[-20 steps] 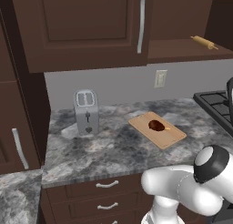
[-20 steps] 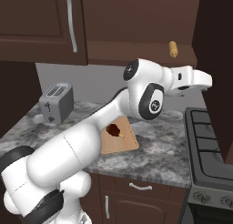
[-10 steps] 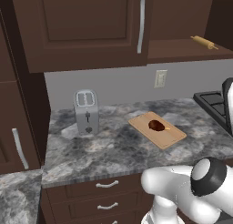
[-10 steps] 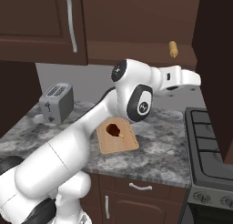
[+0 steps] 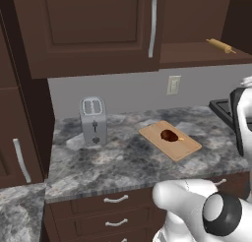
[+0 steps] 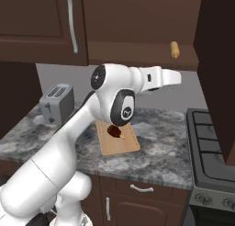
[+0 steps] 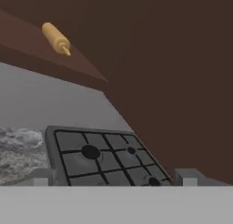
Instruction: Open the cabinet, retrieve the rolling pin, and place it next to the meat on the cutting board to prepare for tenderizing.
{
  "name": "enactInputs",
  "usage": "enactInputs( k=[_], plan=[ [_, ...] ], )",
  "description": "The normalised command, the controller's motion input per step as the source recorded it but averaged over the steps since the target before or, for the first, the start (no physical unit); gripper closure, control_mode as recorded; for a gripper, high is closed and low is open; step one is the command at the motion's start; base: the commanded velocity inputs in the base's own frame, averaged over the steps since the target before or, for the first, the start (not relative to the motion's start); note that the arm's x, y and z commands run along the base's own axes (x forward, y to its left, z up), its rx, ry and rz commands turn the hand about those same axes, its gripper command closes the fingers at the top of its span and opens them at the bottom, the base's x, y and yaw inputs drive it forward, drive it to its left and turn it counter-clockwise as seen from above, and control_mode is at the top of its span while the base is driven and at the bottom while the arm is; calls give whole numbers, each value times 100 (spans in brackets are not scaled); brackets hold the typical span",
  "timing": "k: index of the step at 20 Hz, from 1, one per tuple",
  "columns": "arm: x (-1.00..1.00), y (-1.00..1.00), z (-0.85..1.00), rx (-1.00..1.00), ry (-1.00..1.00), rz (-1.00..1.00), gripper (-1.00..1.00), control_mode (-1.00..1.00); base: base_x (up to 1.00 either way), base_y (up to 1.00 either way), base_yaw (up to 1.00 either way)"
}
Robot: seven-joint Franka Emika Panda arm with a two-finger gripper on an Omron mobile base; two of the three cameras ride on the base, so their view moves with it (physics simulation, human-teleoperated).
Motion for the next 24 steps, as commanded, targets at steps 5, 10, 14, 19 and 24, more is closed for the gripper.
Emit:
enactInputs(
  k=[5, 10, 14, 19, 24],
  plan=[
    [0, 50, 25, 8, -25, 18, -100, -100, 0, 0, 0],
    [14, 46, 37, 22, -13, 22, -100, -100, 0, 0, 0],
    [23, 38, 45, 24, 4, 24, -100, -100, 0, 0, 0],
    [22, 23, 53, 13, 20, 17, -100, -100, 0, 0, 0],
    [13, 5, 40, 6, 22, 6, -100, -100, 0, 0, 0]
  ],
)
